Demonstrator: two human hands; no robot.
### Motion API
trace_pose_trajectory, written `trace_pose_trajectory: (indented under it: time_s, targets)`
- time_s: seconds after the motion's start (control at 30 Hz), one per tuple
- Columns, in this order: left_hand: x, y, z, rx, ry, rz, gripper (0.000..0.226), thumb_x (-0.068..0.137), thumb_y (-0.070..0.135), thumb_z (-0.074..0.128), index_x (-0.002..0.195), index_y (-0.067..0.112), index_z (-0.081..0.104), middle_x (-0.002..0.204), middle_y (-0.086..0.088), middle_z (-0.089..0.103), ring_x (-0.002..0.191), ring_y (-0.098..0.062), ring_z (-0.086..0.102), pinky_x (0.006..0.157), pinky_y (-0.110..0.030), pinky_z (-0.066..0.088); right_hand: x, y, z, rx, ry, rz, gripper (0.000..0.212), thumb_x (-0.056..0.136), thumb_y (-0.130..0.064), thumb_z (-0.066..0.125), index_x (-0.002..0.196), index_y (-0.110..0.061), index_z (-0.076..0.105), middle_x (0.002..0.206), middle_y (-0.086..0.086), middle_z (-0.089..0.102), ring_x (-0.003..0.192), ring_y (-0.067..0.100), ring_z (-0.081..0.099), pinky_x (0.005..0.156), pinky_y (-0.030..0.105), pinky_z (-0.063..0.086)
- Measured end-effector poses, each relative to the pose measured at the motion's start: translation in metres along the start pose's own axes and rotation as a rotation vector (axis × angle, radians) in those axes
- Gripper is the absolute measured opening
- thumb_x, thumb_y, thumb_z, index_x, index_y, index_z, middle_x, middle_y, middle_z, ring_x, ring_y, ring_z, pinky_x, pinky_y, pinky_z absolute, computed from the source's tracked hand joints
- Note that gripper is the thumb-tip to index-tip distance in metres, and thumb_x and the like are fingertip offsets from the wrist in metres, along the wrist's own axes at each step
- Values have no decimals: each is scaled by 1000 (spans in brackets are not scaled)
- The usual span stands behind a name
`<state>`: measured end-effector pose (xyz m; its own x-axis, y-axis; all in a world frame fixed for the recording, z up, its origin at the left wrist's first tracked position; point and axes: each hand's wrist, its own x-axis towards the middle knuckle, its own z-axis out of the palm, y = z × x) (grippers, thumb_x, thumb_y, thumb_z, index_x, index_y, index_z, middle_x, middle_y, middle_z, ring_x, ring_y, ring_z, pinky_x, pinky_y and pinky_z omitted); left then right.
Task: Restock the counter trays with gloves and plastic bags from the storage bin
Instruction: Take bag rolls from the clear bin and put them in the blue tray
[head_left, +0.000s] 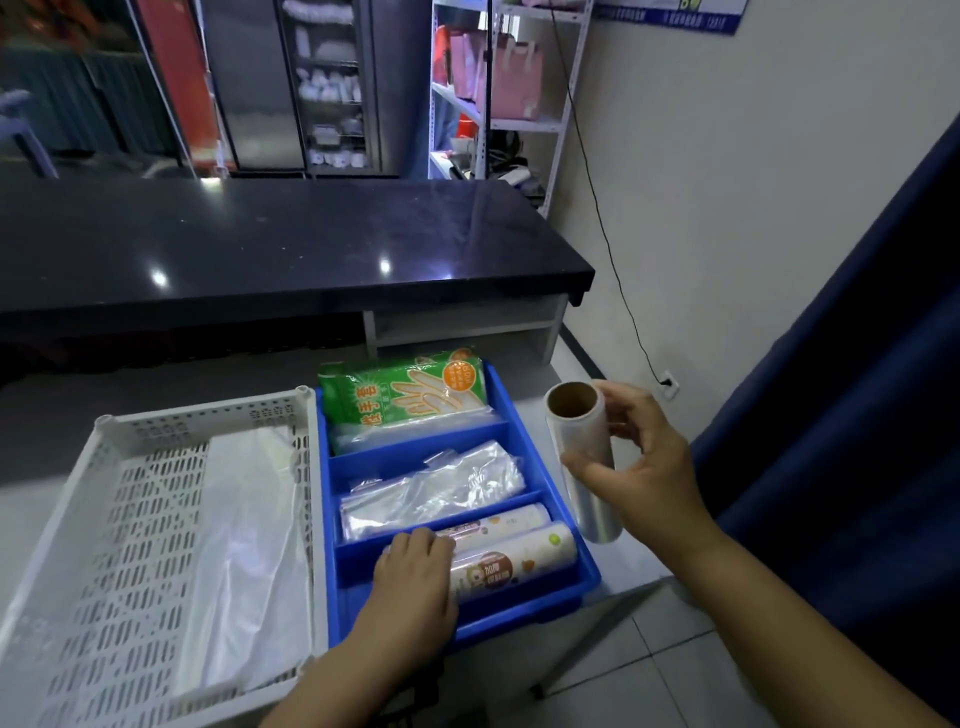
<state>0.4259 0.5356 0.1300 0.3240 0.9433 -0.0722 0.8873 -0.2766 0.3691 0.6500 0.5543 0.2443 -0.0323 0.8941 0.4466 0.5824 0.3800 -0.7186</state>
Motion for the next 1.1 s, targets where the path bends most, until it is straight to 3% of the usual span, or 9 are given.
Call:
trace_pose_trajectory:
  time_s: [0.2,0.37,0.5,0.6,0.7,0.83,0.97,1.1]
  targets:
    - [0,-6,-8,-25,-45,-27,43,70,50,66,108,36,51,113,12,47,101,-9,40,86,-24,38,3,-3,5,-27,-36,-9,59,73,-26,76,115,-46,40,115,-32,48,105,-13,51,79,-2,42]
    - [-1,-8,-6,-90,-32,-90,27,70,47,70,89,36,55,104,16,53,92,-2,47,76,-16,43,8,-5,14,-36,-67,-25,61,74,-24,77,120,-40,40,120,-17,53,105,-3,55,79,1,44]
    - [-1,-8,-11,-53,-5,-86,32,70,44,70,97,34,56,107,15,55,96,-4,48,79,-18,44,12,-6,18,-7,-95,-22,62,73,-26,77,123,-36,42,122,-13,56,107,1,56,81,7,46]
    - [-5,-15,-20,-24,77,-86,33,73,43,65,103,33,58,105,14,55,98,-6,48,81,-19,39,15,-6,23,12,-123,-32,62,73,-22,78,126,-26,46,125,-4,58,110,11,57,88,23,52]
    - [-12,-30,-41,-92,211,-170,19,77,38,65,96,33,61,88,16,56,89,-7,53,70,-19,39,14,-11,32,5,-170,-120,63,73,-22,79,127,-26,46,123,-2,60,108,13,58,87,27,54]
    - [-26,-50,-64,-183,382,-312,9,81,26,64,88,32,61,79,15,59,76,-3,54,60,-20,39,4,-17,61,-131,-327,-317,60,74,-36,73,127,-29,46,120,-3,62,105,11,58,84,28,55]
    - [-36,-55,-71,-219,443,-373,7,84,26,61,83,33,59,74,15,60,71,0,53,55,-16,36,-13,-11,100,-437,-591,-543,58,71,-32,71,124,-24,49,106,4,64,90,22,60,74,38,52]
    - [-46,-53,-67,-223,448,-402,10,84,27,60,80,36,57,73,17,60,70,1,54,55,-13,36,-23,0,123,-564,-795,-551,51,77,-26,63,126,-21,50,108,9,59,94,30,54,81,39,40]
